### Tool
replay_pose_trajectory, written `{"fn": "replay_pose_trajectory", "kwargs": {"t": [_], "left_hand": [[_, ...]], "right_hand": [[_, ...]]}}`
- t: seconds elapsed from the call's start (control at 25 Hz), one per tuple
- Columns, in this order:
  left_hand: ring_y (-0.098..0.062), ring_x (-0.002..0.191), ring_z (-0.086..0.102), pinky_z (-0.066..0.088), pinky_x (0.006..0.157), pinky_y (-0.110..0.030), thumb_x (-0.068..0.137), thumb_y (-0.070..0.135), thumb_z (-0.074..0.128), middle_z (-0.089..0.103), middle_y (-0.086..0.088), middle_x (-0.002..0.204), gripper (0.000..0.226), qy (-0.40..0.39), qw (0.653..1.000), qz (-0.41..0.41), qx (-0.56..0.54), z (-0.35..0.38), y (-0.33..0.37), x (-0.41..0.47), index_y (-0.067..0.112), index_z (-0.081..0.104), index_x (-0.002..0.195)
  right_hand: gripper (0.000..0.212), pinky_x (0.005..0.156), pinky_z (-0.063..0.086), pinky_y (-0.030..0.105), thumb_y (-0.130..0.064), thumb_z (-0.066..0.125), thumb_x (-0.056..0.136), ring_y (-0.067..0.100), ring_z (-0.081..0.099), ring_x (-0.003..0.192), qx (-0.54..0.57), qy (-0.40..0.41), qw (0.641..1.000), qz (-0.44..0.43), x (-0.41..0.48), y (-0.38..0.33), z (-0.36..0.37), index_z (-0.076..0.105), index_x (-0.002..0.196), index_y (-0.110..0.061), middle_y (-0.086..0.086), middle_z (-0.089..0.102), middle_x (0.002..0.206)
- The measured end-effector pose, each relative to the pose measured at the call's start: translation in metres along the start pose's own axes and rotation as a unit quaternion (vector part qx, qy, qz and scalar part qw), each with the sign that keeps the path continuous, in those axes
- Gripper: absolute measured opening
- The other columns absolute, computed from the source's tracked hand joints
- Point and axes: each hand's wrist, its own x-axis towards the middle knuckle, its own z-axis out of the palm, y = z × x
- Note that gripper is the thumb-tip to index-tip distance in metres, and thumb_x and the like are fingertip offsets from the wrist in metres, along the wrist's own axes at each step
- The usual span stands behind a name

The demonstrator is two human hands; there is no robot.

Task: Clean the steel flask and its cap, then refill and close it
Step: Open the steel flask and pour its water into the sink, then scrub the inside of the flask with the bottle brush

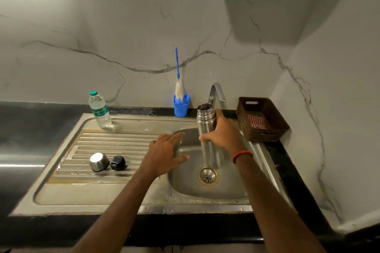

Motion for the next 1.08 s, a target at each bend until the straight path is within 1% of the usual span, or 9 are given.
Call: {"fn": "replay_pose_trajectory", "kwargs": {"t": [0.16, 0.28, 0.4, 0.48, 0.56, 0.76, 0.84, 0.96, 1.08], "left_hand": [[-0.021, 0.142, 0.038, 0.031, 0.113, -0.050, 0.081, 0.067, 0.070, 0.047, 0.005, 0.153, 0.094, -0.002, 0.999, -0.016, -0.043, 0.000, -0.003, 0.011, 0.039, 0.021, 0.156], [-0.012, 0.129, 0.051, 0.043, 0.107, -0.042, 0.071, 0.074, 0.074, 0.055, 0.011, 0.144, 0.101, 0.011, 0.991, -0.011, -0.135, -0.002, -0.005, 0.024, 0.041, 0.025, 0.153], [0.003, 0.111, 0.061, 0.052, 0.095, -0.028, 0.071, 0.050, 0.086, 0.064, 0.019, 0.125, 0.080, 0.051, 0.961, 0.003, -0.270, -0.011, -0.008, 0.035, 0.035, 0.045, 0.139], [0.000, 0.104, 0.066, 0.055, 0.087, -0.022, 0.071, 0.033, 0.090, 0.069, 0.016, 0.114, 0.071, 0.096, 0.941, -0.011, -0.324, -0.016, -0.016, 0.044, 0.028, 0.053, 0.132], [-0.008, 0.100, 0.070, 0.059, 0.082, -0.026, 0.068, 0.023, 0.092, 0.073, 0.011, 0.108, 0.066, 0.149, 0.920, -0.027, -0.361, -0.018, -0.030, 0.052, 0.021, 0.060, 0.126], [-0.008, 0.096, 0.070, 0.057, 0.081, -0.030, 0.056, 0.034, 0.099, 0.074, 0.011, 0.104, 0.068, 0.202, 0.899, -0.065, -0.383, -0.024, -0.064, 0.068, 0.031, 0.064, 0.115], [-0.003, 0.095, 0.068, 0.054, 0.081, -0.024, 0.054, 0.034, 0.100, 0.073, 0.014, 0.103, 0.068, 0.215, 0.899, -0.079, -0.374, -0.029, -0.077, 0.076, 0.036, 0.062, 0.111], [0.007, 0.098, 0.064, 0.046, 0.079, -0.013, 0.053, 0.034, 0.099, 0.069, 0.019, 0.106, 0.073, 0.208, 0.910, -0.086, -0.347, -0.037, -0.095, 0.086, 0.037, 0.059, 0.113], [0.012, 0.099, 0.061, 0.042, 0.077, -0.007, 0.051, 0.035, 0.100, 0.067, 0.023, 0.106, 0.077, 0.197, 0.918, -0.096, -0.331, -0.037, -0.114, 0.094, 0.034, 0.058, 0.116]], "right_hand": [[0.086, 0.094, 0.050, 0.037, -0.026, 0.094, 0.060, 0.013, 0.059, 0.104, 0.095, -0.032, 0.994, -0.035, 0.009, -0.013, 0.012, 0.045, 0.131, -0.030, -0.006, 0.064, 0.121], [0.086, 0.094, 0.054, 0.037, -0.026, 0.095, 0.056, 0.007, 0.063, 0.100, 0.138, -0.061, 0.986, -0.070, 0.021, -0.025, 0.016, 0.049, 0.128, -0.031, -0.013, 0.066, 0.111], [0.081, 0.087, 0.052, 0.024, -0.030, 0.095, 0.059, -0.005, 0.061, 0.095, 0.179, -0.093, 0.975, -0.098, 0.033, -0.043, 0.023, 0.050, 0.126, -0.035, -0.020, 0.064, 0.105], [0.082, 0.082, 0.051, 0.015, -0.035, 0.093, 0.063, -0.008, 0.058, 0.096, 0.201, -0.107, 0.968, -0.105, 0.042, -0.055, 0.030, 0.048, 0.132, -0.035, -0.022, 0.062, 0.107], [0.082, 0.078, 0.046, 0.011, -0.038, 0.090, 0.068, -0.010, 0.055, 0.098, 0.200, -0.141, 0.963, -0.112, 0.054, -0.064, 0.033, 0.046, 0.137, -0.035, -0.023, 0.059, 0.111], [0.073, 0.097, 0.047, 0.028, -0.039, 0.082, 0.079, 0.009, 0.060, 0.117, 0.196, -0.229, 0.948, -0.103, 0.102, -0.066, 0.030, 0.045, 0.141, -0.035, -0.003, 0.065, 0.128], [0.061, 0.091, 0.052, 0.030, -0.040, 0.080, 0.081, 0.012, 0.066, 0.110, 0.203, -0.212, 0.953, -0.080, 0.123, -0.062, 0.033, 0.054, 0.135, -0.031, 0.000, 0.070, 0.119], [0.045, 0.069, 0.056, 0.023, -0.039, 0.081, 0.080, 0.018, 0.070, 0.098, 0.207, -0.123, 0.970, -0.039, 0.159, -0.058, 0.043, 0.065, 0.120, -0.024, 0.008, 0.074, 0.103], [0.052, 0.060, 0.055, 0.020, -0.039, 0.081, 0.081, 0.016, 0.072, 0.080, 0.185, -0.028, 0.982, -0.011, 0.201, -0.061, 0.051, 0.061, 0.124, -0.019, 0.009, 0.074, 0.097]]}}
